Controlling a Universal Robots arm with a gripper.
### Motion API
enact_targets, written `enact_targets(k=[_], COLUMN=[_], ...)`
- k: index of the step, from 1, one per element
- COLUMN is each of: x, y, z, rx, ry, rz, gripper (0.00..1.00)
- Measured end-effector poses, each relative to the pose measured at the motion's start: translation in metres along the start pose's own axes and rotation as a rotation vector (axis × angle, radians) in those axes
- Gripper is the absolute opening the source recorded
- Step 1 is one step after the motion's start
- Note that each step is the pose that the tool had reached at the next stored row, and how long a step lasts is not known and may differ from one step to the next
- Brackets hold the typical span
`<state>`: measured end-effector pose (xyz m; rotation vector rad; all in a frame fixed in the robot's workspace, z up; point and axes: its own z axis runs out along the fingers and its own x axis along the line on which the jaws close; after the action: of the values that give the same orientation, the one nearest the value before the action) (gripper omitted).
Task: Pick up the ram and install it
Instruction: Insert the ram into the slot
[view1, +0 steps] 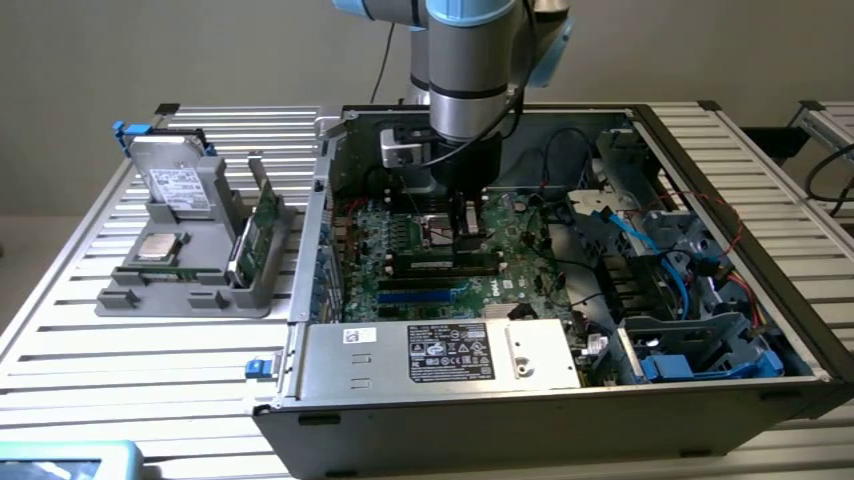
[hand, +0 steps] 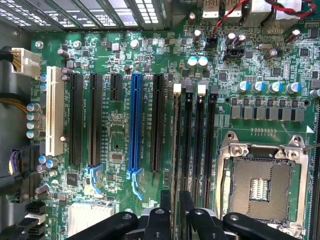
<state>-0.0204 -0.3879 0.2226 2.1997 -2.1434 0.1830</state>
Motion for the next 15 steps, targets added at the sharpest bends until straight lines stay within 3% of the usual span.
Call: enact_targets(k=[15], x=[-0.0001], y=[-0.0001], z=[-0.0025], rx=[0.0025], ry=[0.0005], rz=[0.0], gripper=[0.24])
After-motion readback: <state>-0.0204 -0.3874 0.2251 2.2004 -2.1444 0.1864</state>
